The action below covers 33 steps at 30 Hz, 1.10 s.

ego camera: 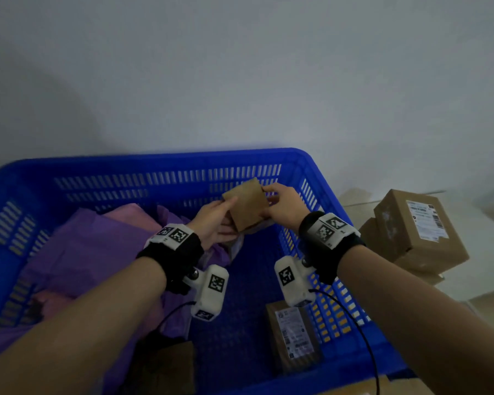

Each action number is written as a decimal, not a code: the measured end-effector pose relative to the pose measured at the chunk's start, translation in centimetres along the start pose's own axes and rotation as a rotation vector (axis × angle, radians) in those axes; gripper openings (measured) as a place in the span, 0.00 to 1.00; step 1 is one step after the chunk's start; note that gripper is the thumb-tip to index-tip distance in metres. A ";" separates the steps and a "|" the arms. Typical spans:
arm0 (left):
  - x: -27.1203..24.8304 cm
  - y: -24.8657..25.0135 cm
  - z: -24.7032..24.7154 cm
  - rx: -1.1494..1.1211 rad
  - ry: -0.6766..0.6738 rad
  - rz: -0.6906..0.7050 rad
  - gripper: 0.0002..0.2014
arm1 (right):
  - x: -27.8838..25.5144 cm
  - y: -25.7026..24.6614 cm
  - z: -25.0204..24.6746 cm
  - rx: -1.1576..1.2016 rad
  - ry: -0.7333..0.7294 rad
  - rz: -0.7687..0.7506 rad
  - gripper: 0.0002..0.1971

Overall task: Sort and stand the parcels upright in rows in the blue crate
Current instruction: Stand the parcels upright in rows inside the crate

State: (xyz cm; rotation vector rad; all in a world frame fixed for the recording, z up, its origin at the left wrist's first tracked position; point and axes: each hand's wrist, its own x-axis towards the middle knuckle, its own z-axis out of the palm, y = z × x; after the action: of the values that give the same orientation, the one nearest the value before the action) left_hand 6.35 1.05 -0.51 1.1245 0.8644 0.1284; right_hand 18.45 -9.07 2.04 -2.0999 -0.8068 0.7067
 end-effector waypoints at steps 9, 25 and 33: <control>-1.5 0.6 -3.4 -0.285 -0.003 -0.039 0.30 | -2.3 -0.8 0.7 0.134 0.022 -0.231 0.22; -3.8 -0.2 -4.9 -0.448 -0.059 0.006 0.25 | -4.6 -1.0 0.6 0.203 0.012 -0.286 0.25; -5.1 -0.4 -6.1 -0.561 -0.219 0.020 0.23 | -2.9 -1.3 0.4 0.642 -0.105 0.090 0.42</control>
State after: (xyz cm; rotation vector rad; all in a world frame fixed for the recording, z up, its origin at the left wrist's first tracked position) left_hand -1.26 2.75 0.97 0.6062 0.5693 0.2430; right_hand 15.86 -10.35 3.47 -1.5313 -0.4543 0.9800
